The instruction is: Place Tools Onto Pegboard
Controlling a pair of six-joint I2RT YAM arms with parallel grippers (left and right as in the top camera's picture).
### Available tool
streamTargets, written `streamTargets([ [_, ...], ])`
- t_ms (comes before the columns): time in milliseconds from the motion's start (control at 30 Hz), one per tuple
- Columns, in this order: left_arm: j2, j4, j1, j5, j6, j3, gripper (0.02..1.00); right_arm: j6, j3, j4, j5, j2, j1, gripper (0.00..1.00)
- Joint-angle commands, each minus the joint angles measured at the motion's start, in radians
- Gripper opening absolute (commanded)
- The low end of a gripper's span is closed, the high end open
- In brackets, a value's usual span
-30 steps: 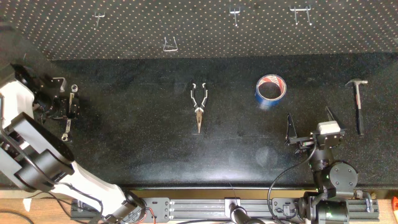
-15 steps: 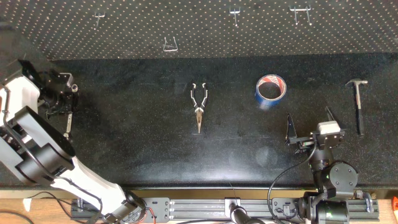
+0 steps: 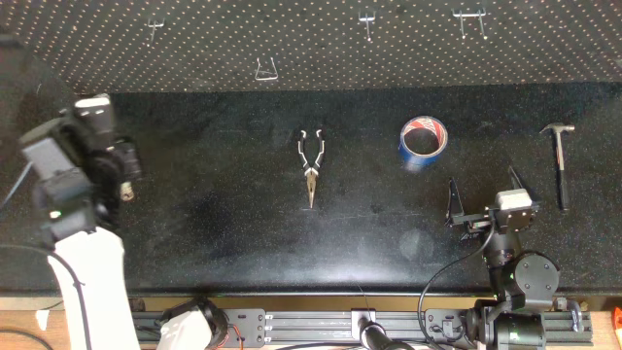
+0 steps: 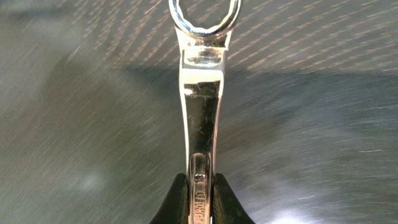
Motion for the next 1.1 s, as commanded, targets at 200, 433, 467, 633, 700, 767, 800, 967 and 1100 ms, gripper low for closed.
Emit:
streamTargets([
  [200,0.021,0.192,-0.232,-0.068,-0.201,0.001,0.029,0.015,-0.004,-0.002,0.001,-0.005,-0.001,1.000],
  [433,0.103,0.272,-0.232,-0.108,-0.205,0.001,0.029,0.015,-0.004,-0.002,0.001,-0.005,-0.001,1.000],
  [467,0.109,0.280,-0.232,-0.108,-0.205,0.001,0.029,0.015,-0.004,-0.002,0.001,-0.005,-0.001,1.000],
  [633,0.151,0.319,-0.232,-0.108,-0.201,0.001,0.029,0.015,-0.004,-0.002,0.001,-0.005,-0.001,1.000],
  [700,0.164,0.331,-0.232,-0.108,-0.201,0.001,0.029,0.015,-0.004,-0.002,0.001,-0.005,-0.001,0.998],
  [767,0.179,0.336,-0.232,-0.108,-0.201,0.001,0.029,0.015,-0.004,-0.002,0.001,-0.005,-0.001,1.000],
  [800,0.187,0.343,-0.232,-0.108,-0.201,0.001,0.027,0.015,-0.004,-0.002,0.001,-0.005,-0.001,1.000],
  [967,0.222,0.382,-0.232,-0.108,-0.177,0.003,0.029,0.015,-0.004,-0.002,0.001,-0.005,-0.001,0.998],
  [1100,0.253,0.415,-0.233,-0.108,-0.175,0.003,0.027,0.015,-0.004,-0.002,0.001,-0.005,-0.001,1.000],
])
